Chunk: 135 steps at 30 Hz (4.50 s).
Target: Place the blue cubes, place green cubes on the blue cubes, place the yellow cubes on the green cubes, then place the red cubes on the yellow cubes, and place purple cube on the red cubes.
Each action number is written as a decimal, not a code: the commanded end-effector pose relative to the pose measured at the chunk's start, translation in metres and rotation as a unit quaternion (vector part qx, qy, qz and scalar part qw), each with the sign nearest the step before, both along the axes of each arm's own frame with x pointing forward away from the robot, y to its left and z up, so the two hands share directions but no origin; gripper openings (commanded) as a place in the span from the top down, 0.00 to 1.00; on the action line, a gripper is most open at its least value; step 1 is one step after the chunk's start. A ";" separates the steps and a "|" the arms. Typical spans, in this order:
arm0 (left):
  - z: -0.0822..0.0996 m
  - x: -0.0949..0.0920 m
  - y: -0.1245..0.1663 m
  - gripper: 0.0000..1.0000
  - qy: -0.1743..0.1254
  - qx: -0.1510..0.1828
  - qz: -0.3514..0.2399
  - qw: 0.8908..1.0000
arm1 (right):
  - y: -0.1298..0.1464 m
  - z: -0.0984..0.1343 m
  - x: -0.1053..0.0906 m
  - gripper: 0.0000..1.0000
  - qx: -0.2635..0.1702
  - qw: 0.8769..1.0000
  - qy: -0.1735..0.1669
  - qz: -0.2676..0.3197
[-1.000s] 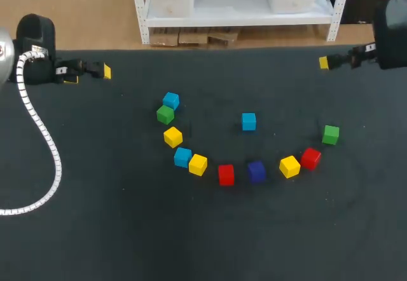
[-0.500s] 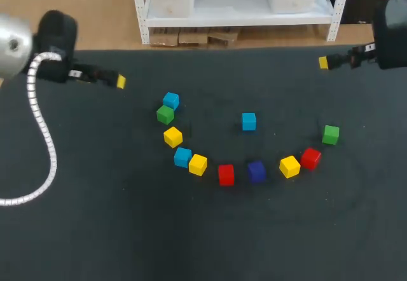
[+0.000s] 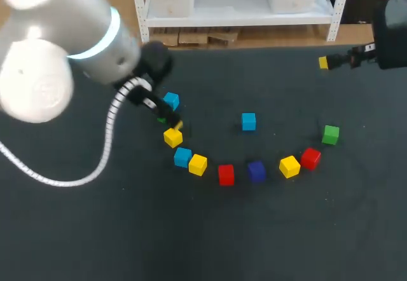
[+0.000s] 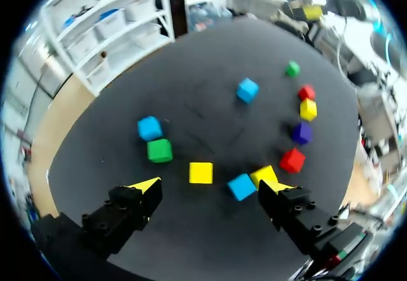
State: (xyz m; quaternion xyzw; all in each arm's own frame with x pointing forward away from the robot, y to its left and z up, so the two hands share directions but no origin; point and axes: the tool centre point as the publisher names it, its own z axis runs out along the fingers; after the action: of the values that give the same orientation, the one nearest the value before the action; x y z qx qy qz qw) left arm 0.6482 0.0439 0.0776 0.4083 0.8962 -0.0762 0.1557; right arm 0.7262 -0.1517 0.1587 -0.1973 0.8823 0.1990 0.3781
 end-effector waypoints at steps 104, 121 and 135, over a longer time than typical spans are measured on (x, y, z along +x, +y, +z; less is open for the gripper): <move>-0.066 0.082 -0.125 1.00 0.100 0.129 -0.370 0.915 | 0.001 0.001 -0.002 0.00 -0.003 1.000 -0.001 -0.003; -0.076 0.071 -0.139 1.00 0.131 0.117 -0.350 0.920 | 0.001 0.001 -0.002 0.00 -0.003 1.000 -0.001 -0.003; -0.080 0.075 -0.139 1.00 0.132 0.100 -0.348 0.923 | 0.001 0.001 -0.002 0.00 -0.003 1.000 -0.001 -0.003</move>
State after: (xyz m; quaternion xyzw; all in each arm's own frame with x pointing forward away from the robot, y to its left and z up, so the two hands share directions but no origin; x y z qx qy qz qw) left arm 0.7198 -0.0955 -0.0019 0.6939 0.7138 -0.0861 -0.0402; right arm 0.7258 -0.1516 0.1588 -0.1970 0.8825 0.1984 0.3782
